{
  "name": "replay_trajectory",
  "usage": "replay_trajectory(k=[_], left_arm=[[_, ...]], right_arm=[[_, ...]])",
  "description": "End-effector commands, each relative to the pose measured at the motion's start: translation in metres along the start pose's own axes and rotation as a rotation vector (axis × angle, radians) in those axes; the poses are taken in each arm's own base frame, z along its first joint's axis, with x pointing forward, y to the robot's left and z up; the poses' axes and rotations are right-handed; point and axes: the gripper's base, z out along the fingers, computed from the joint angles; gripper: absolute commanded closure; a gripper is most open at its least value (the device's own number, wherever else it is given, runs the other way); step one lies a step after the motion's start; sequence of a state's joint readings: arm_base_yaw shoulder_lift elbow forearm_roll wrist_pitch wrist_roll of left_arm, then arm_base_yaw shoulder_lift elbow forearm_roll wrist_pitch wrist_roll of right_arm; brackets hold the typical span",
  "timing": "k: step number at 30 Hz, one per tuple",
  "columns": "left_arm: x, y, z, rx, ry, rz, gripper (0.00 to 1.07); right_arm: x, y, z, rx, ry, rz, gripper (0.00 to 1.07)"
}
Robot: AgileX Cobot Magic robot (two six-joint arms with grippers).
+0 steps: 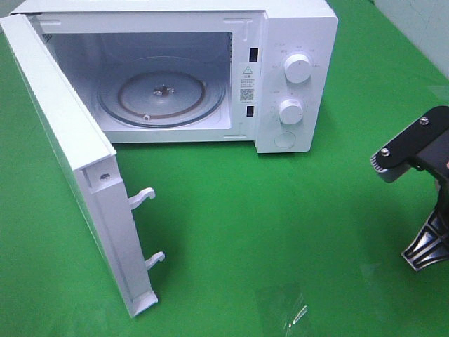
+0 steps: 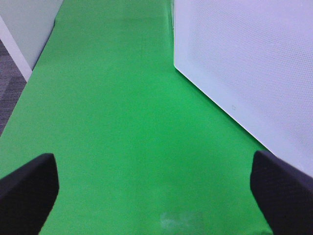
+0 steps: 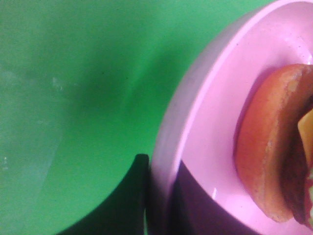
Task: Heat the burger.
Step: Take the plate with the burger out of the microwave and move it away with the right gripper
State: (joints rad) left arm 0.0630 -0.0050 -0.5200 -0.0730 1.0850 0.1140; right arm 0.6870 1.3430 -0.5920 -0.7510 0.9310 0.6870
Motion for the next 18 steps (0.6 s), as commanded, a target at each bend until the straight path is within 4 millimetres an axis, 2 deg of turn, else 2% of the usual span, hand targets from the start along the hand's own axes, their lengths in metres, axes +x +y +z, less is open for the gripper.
replay_trajectory(k=[1, 4, 7, 9, 18], left_arm=[[0.0, -0.001, -0.002, 0.001, -0.03, -0.006, 0.07], [0.0, -0.001, -0.002, 0.001, -0.03, -0.006, 0.07], [0.0, -0.001, -0.002, 0.001, -0.03, -0.006, 0.07], [0.0, -0.001, -0.002, 0.001, -0.03, -0.006, 0.07], [0.0, -0.001, -0.002, 0.001, -0.03, -0.006, 0.07]], right_arm=[[-0.01, 0.003, 0.011, 0.073, 0.028, -0.016, 1.06], [-0.012, 0.012, 0.024, 0.077, 0.063, -0.013, 1.05], [-0.013, 0.014, 0.027, 0.075, 0.069, -0.01, 1.06], [-0.015, 0.02, 0.038, 0.065, 0.085, 0.012, 1.05], [-0.016, 0.021, 0.059, 0.038, 0.125, 0.055, 1.05]])
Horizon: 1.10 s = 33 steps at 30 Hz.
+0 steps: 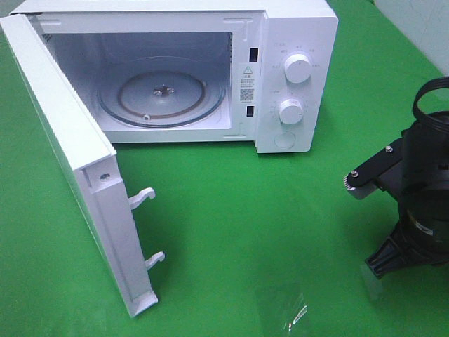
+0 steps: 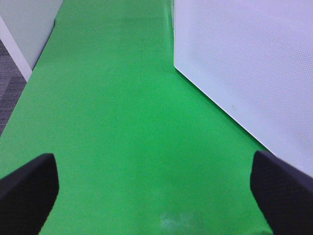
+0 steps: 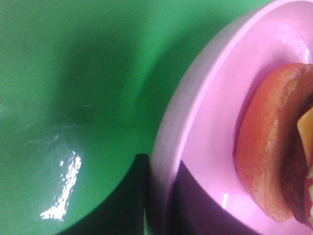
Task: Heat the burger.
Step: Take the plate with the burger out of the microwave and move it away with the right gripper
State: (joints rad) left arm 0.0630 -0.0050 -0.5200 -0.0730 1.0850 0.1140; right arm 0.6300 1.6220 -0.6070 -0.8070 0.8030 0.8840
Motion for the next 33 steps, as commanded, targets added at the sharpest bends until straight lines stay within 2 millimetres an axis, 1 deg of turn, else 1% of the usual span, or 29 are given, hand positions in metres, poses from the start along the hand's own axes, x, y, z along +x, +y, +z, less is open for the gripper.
replay_trajectory(k=[1, 4, 6, 7, 8, 13, 21, 27, 28, 29, 30, 31, 32, 33], left_arm=[[0.0, -0.001, -0.002, 0.001, -0.03, -0.006, 0.07], [0.0, -0.001, -0.002, 0.001, -0.03, -0.006, 0.07], [0.0, -0.001, -0.002, 0.001, -0.03, -0.006, 0.07], [0.0, -0.001, -0.002, 0.001, -0.03, -0.006, 0.07], [0.0, -0.001, -0.002, 0.001, -0.03, -0.006, 0.07], [0.0, -0.001, -0.002, 0.001, -0.03, -0.006, 0.07], [0.0, -0.001, -0.002, 0.001, -0.03, -0.006, 0.07], [0.0, -0.001, -0.002, 0.001, -0.03, -0.006, 0.07], [0.0, -0.001, -0.002, 0.001, -0.03, -0.006, 0.07], [0.0, -0.001, -0.002, 0.001, -0.03, -0.006, 0.07], [0.0, -0.001, -0.002, 0.001, -0.03, -0.006, 0.07], [0.0, -0.001, -0.002, 0.001, -0.03, -0.006, 0.07], [0.0, -0.001, -0.002, 0.001, -0.03, -0.006, 0.07], [0.0, -0.001, -0.002, 0.001, -0.03, -0.006, 0.07]], right_arm=[[-0.004, -0.005, 0.006, 0.036, 0.0, -0.007, 1.05], [-0.005, -0.006, 0.01, 0.03, 0.005, -0.004, 1.04], [-0.004, -0.006, 0.02, 0.033, 0.041, 0.016, 1.03], [-0.004, -0.006, 0.02, 0.033, 0.041, 0.016, 1.03], [-0.005, -0.005, 0.024, 0.026, 0.047, 0.019, 1.03], [-0.005, -0.003, 0.028, 0.034, 0.047, 0.019, 1.02], [-0.006, 0.004, 0.041, 0.048, 0.061, 0.023, 0.97], [-0.005, 0.006, 0.043, 0.036, 0.07, 0.025, 0.95], [-0.005, 0.006, 0.043, 0.035, 0.072, 0.025, 0.92], [-0.005, 0.006, 0.043, 0.035, 0.072, 0.025, 0.92], [-0.005, 0.007, 0.043, 0.03, 0.078, 0.031, 0.89], [-0.005, 0.007, 0.043, 0.03, 0.078, 0.031, 0.89], [-0.006, 0.007, 0.042, 0.027, 0.085, 0.038, 0.86], [-0.006, 0.007, 0.042, 0.027, 0.085, 0.038, 0.86]])
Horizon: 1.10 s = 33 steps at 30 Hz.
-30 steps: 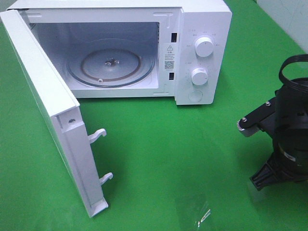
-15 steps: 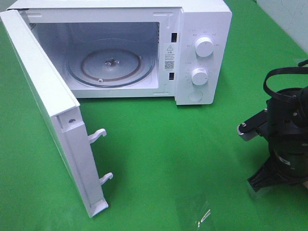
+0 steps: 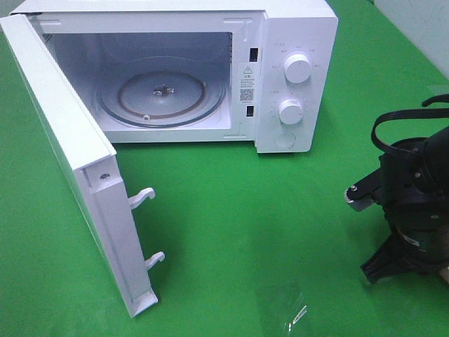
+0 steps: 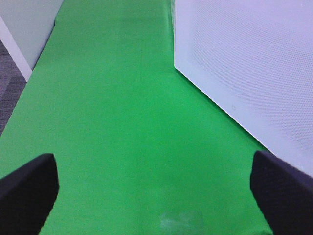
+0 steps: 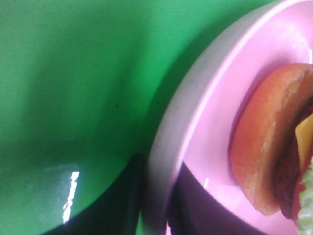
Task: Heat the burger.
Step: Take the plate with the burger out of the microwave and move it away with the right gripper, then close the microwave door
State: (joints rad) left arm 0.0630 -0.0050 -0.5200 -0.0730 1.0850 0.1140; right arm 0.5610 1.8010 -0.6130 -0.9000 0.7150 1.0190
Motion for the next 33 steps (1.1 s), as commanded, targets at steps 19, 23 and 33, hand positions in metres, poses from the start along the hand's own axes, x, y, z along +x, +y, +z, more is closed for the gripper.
replay_trajectory(k=[19, 23, 33], left_arm=[[0.0, -0.001, -0.002, 0.001, -0.03, -0.006, 0.07], [0.0, -0.001, -0.002, 0.001, -0.03, -0.006, 0.07], [0.0, -0.001, -0.002, 0.001, -0.03, -0.006, 0.07]], right_arm=[[-0.003, -0.039, -0.09, -0.226, -0.293, 0.033, 0.71], [0.002, -0.045, -0.105, -0.275, -0.354, 0.024, 0.7], [0.028, -0.063, -0.146, -0.404, -0.498, -0.032, 0.42]])
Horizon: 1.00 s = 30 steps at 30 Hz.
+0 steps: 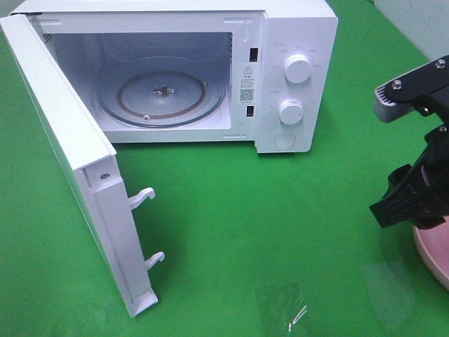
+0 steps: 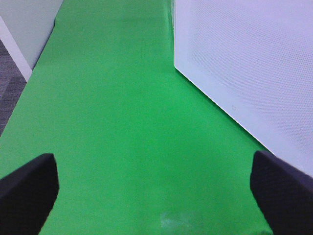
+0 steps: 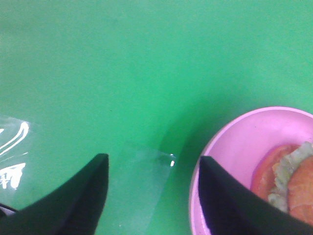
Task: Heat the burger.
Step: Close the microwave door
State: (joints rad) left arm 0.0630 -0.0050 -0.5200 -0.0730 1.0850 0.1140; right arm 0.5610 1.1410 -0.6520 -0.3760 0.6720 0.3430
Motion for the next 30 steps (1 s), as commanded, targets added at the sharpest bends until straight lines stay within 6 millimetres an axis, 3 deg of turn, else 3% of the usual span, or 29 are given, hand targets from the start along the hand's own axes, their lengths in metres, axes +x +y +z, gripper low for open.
replay_trajectory(k=[1, 3, 5, 14, 16, 20, 30], left_arm=[[0.0, -0.001, -0.002, 0.001, -0.03, -0.006, 0.07], [0.0, -0.001, -0.002, 0.001, -0.03, -0.006, 0.07], [0.0, -0.001, -0.002, 0.001, -0.03, -0.006, 0.07], [0.0, -0.001, -0.002, 0.001, -0.03, -0.006, 0.07], [0.0, -0.001, -0.002, 0.001, -0.03, -0.006, 0.07], [0.0, -0.001, -0.002, 0.001, -0.03, -0.006, 0.07], [0.0, -0.001, -0.002, 0.001, -0.03, -0.006, 0.07]], right_arm=[[0.002, 0.0, -0.013, -0.037, -0.026, -0.031, 0.42], [0.008, 0.001, -0.03, -0.088, -0.054, -0.03, 0.26], [0.012, 0.0, -0.039, -0.111, -0.064, -0.018, 0.24], [0.032, -0.005, -0.074, -0.149, -0.113, 0.007, 0.26], [0.05, -0.011, -0.092, -0.143, -0.11, 0.011, 0.27], [0.066, -0.016, -0.107, -0.139, -0.129, 0.02, 0.28], [0.098, -0.024, -0.134, -0.139, -0.227, 0.046, 0.3]])
